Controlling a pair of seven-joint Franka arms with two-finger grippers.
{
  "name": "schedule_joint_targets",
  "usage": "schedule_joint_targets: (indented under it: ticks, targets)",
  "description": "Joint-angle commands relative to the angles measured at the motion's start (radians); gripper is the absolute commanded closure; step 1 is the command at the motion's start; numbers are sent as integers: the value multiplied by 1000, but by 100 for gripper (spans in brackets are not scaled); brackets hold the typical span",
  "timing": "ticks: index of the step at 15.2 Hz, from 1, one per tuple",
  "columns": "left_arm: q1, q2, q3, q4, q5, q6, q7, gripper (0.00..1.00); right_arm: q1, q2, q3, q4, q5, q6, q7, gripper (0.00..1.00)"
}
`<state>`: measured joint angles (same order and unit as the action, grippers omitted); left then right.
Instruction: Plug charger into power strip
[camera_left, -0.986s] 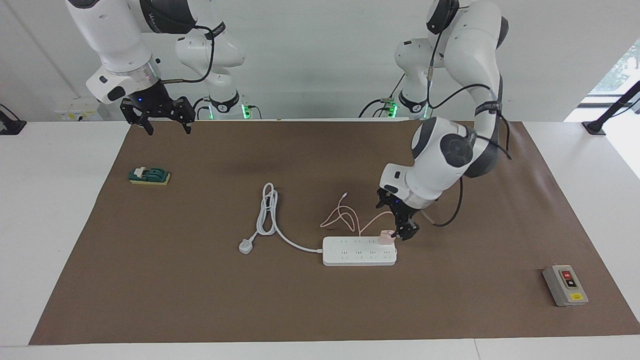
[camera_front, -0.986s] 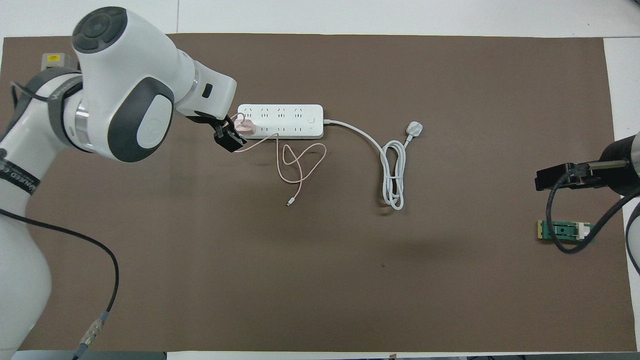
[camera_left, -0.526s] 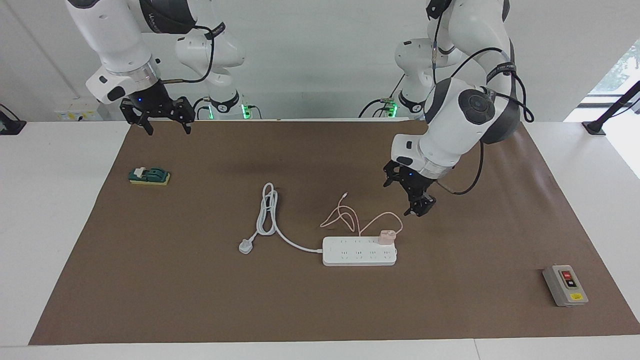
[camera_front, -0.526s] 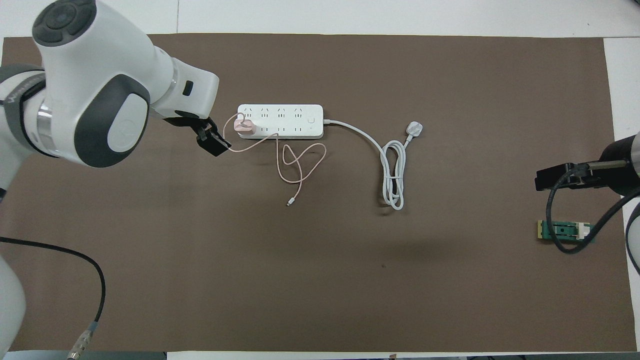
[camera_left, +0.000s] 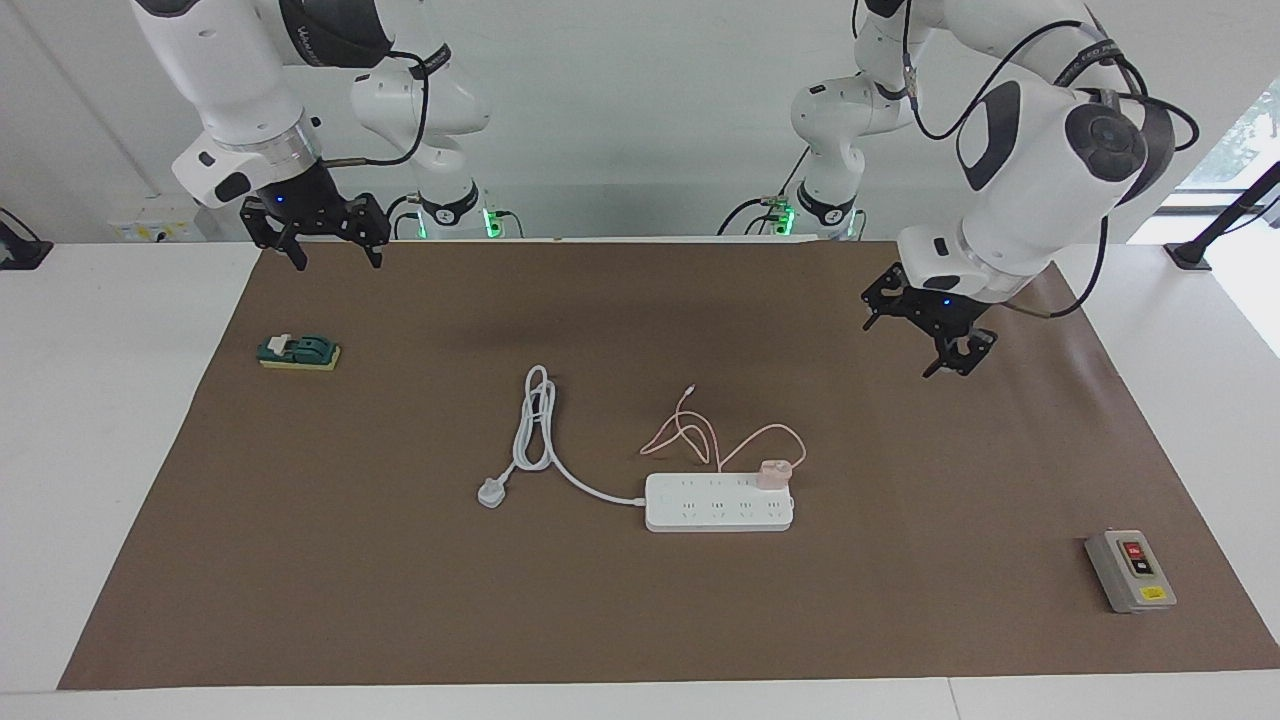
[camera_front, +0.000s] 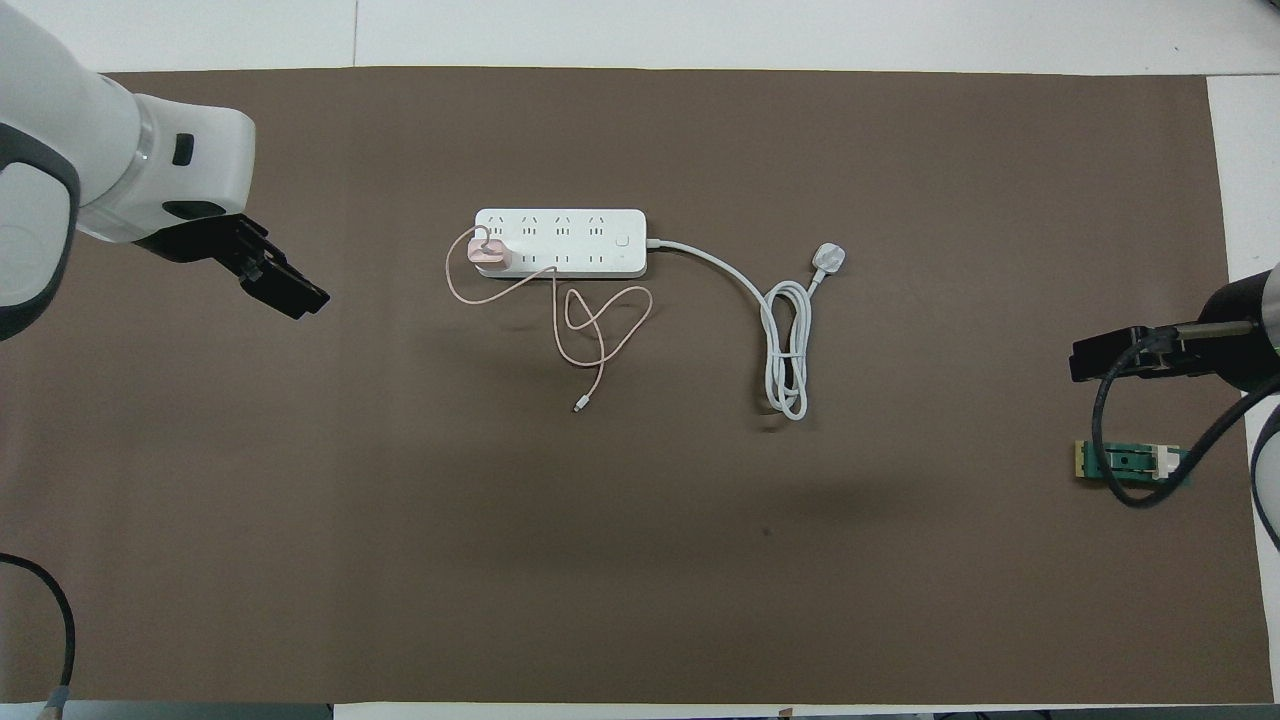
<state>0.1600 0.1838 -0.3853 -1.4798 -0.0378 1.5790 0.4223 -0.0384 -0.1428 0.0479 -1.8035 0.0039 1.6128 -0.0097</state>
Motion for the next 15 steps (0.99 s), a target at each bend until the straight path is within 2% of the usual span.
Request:
schedule_joint_targets:
  ticks: [1, 3, 5, 7, 8, 12, 15]
  targets:
    - [24, -53, 6, -30, -7, -42, -152, 0, -14, 5, 12, 15, -18, -21, -16, 0]
    - [32, -56, 13, -30, -4, -24, -374, 0, -14, 5, 12, 15, -19, -22, -15, 0]
    - [47, -56, 14, -31, 53, 53, -547, 0, -14, 5, 10, 15, -19, -22, -15, 0]
    - [58, -69, 13, -68, 56, 47, -576, 0, -14, 5, 12, 15, -19, -22, -16, 0]
    - [56, -99, 13, -118, 56, 59, -579, 0, -14, 5, 12, 15, -18, -22, -15, 0]
    - [46, -125, 13, -139, 56, -34, -579, 0, -14, 5, 12, 15, -18, -22, -16, 0]
    - [58, -132, 14, -137, 56, -46, -582, 0, -14, 5, 10, 15, -18, -22, -16, 0]
